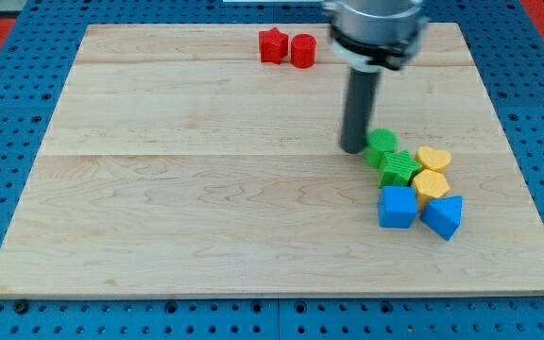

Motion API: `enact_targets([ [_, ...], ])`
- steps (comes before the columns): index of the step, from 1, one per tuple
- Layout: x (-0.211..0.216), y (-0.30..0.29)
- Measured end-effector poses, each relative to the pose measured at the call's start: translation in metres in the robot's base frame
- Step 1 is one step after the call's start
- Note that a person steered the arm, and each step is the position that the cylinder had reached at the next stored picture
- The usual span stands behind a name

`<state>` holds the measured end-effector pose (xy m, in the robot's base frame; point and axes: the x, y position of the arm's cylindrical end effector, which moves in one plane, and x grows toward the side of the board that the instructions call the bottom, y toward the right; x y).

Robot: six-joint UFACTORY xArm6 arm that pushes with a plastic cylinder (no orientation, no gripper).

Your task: Move the red blocks slightly to the bottom side of the board

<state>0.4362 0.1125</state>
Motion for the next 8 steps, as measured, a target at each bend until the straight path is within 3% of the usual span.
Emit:
enact_targets([
  [1,-0.020,-0.024],
  [2,-0.051,-0.110],
  [4,-0.210,-0.153],
  [5,-0.242,-0.172],
  [7,-0.202,-0.049],
  [8,-0.176,-0.049],
])
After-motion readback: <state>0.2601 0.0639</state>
